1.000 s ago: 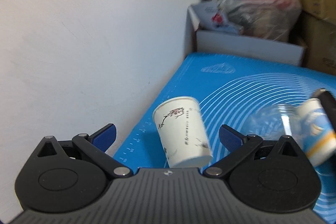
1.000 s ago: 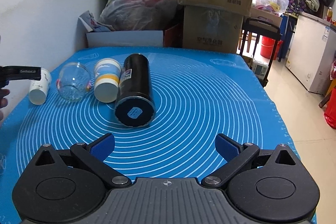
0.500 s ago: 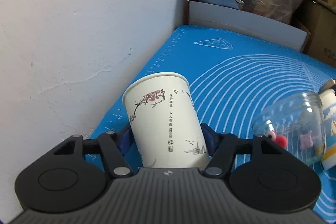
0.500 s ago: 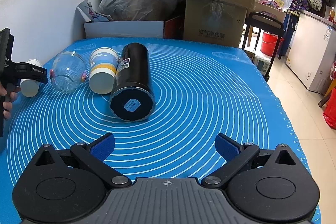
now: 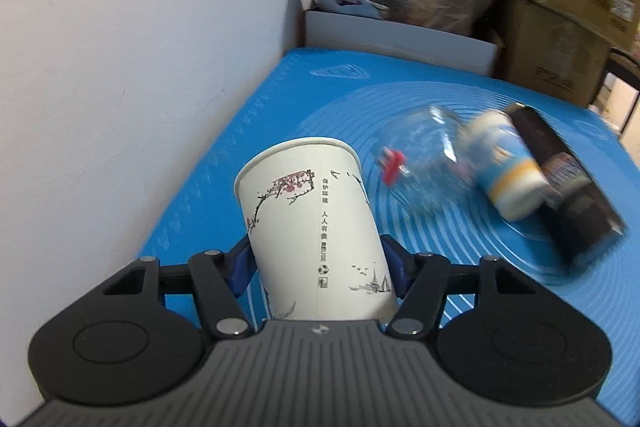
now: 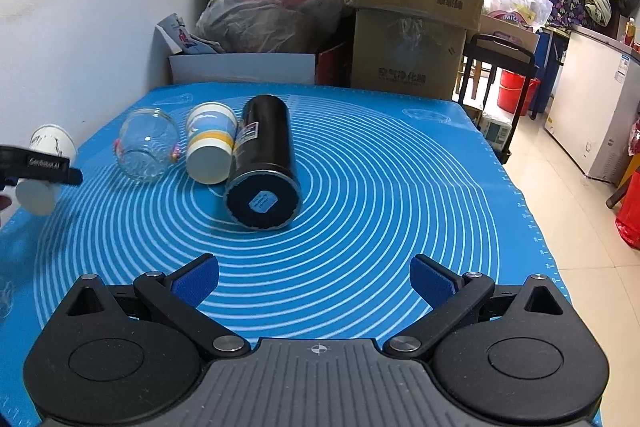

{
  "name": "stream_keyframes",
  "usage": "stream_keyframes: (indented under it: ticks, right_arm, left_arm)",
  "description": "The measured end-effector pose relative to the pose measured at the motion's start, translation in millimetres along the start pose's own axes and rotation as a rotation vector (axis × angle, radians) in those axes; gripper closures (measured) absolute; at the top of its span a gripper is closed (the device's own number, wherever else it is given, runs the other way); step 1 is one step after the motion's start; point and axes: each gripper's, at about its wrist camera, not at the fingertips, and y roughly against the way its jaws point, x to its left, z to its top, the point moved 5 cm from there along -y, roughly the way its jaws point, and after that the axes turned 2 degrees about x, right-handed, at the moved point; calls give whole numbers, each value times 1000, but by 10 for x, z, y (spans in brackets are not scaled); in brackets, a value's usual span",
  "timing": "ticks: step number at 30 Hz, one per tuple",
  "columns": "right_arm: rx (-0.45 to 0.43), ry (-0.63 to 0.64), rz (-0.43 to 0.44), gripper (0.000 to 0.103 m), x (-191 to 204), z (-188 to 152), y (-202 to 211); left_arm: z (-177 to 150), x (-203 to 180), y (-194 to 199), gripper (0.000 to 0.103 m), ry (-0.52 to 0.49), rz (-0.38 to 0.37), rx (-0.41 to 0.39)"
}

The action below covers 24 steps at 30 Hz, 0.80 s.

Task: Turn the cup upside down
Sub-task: 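Lift the white paper cup with the left gripper and stand it upright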

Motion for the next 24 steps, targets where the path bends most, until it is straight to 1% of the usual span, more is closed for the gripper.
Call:
stream_keyframes:
  ticks: [4, 6, 10, 12, 17, 24]
  right_arm:
    - [-7, -1, 3, 0, -15, -56, 161]
    - [-12, -4, 5, 0, -37, -78, 239]
    - [-20, -6, -1, 0, -90, -142, 378]
    - [-17, -9, -1, 0, -124, -190, 425]
    - [-3, -3, -8, 0, -165, -285, 456]
    - [16, -4, -15, 0, -192, -350, 413]
  left_arm:
    - [-236, -184, 305, 38, 11, -31, 5]
    - [-362, -305, 450, 38, -4, -50, 7]
    - [-574, -455, 575, 38, -30, -86, 39]
    - [-692, -533, 599, 38, -46, -103, 58]
    - [-898, -660, 565, 38, -77, -98, 86]
    - [-984, -659, 479, 37, -87, -95, 106]
